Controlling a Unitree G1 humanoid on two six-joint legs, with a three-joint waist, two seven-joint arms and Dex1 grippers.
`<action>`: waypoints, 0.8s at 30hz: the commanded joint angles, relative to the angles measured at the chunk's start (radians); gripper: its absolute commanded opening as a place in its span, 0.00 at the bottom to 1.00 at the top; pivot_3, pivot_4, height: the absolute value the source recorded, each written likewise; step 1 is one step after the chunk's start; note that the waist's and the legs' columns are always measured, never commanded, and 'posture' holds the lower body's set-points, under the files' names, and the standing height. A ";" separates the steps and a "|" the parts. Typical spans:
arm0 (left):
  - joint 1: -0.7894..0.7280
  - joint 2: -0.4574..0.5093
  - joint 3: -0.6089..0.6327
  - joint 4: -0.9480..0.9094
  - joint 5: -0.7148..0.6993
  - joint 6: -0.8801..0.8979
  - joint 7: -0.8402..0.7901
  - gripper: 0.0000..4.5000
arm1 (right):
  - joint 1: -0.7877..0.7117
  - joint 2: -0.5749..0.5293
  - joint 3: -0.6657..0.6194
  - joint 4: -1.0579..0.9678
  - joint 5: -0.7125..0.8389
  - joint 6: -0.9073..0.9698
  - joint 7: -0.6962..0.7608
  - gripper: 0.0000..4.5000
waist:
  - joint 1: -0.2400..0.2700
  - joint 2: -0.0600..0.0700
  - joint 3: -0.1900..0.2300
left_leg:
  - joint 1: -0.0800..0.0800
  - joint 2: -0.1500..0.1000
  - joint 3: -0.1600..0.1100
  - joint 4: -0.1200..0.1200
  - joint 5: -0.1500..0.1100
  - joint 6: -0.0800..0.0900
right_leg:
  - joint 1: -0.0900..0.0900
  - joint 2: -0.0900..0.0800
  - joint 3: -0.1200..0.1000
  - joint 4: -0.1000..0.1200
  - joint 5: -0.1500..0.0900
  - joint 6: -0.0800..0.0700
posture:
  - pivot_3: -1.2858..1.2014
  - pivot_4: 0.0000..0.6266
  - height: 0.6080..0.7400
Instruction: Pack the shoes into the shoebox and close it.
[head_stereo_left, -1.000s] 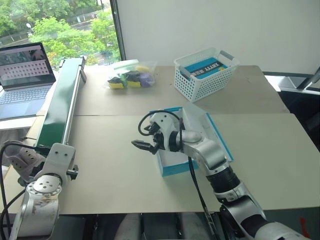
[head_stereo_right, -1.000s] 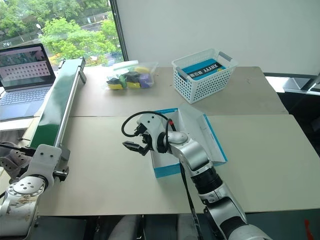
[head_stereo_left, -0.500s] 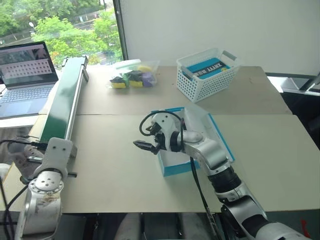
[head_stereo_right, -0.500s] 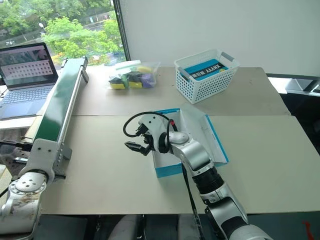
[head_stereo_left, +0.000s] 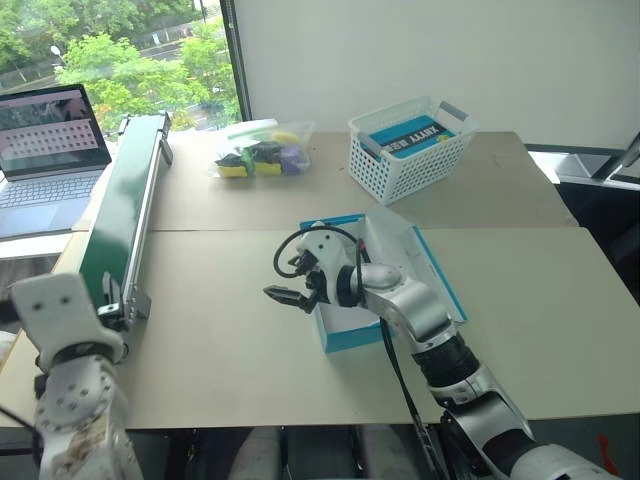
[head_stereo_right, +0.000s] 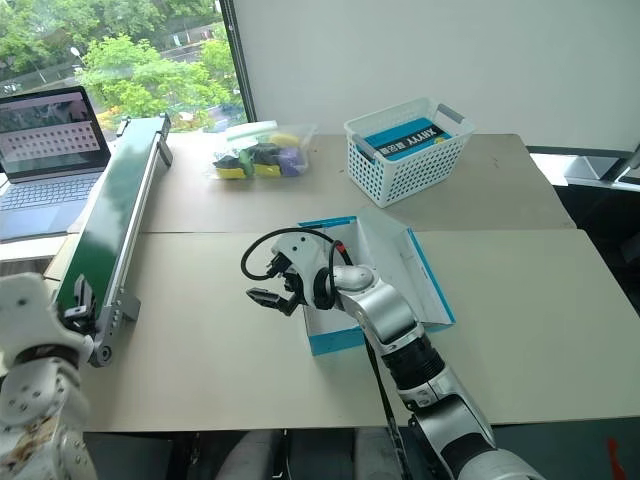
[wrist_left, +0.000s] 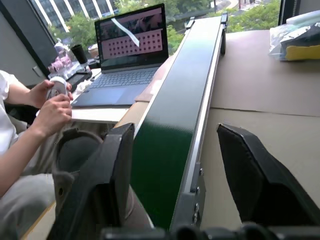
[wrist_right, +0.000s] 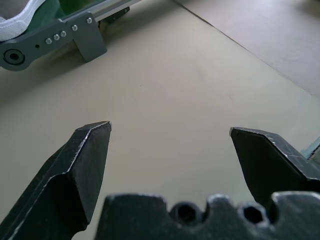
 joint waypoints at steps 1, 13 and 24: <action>0.012 0.035 0.110 -0.033 -0.054 0.034 -0.053 0.99 | -0.011 0.002 -0.001 -0.021 0.002 -0.014 0.017 1.00 | 0.001 0.000 0.000 | 0.000 0.000 0.000 0.000 0.000 0.000 | 0.000 0.000 0.000 0.000 0.000 0.000 | 0.52 0.24 0.88; -0.112 0.104 0.285 0.250 -0.208 0.115 -0.099 0.99 | 0.000 0.005 -0.002 -0.042 0.005 0.008 0.017 1.00 | 0.002 0.000 0.000 | 0.004 0.001 -0.001 0.004 0.000 0.000 | 0.007 0.001 -0.002 -0.001 0.001 0.001 | 0.52 0.24 0.88; -0.173 0.023 0.279 0.338 -0.262 0.148 -0.008 0.99 | 0.002 -0.008 -0.017 -0.056 0.004 0.019 0.006 1.00 | 0.001 -0.001 0.000 | 0.005 0.000 -0.001 0.004 0.000 0.000 | 0.008 0.001 -0.001 -0.001 0.001 0.001 | 0.52 0.24 0.88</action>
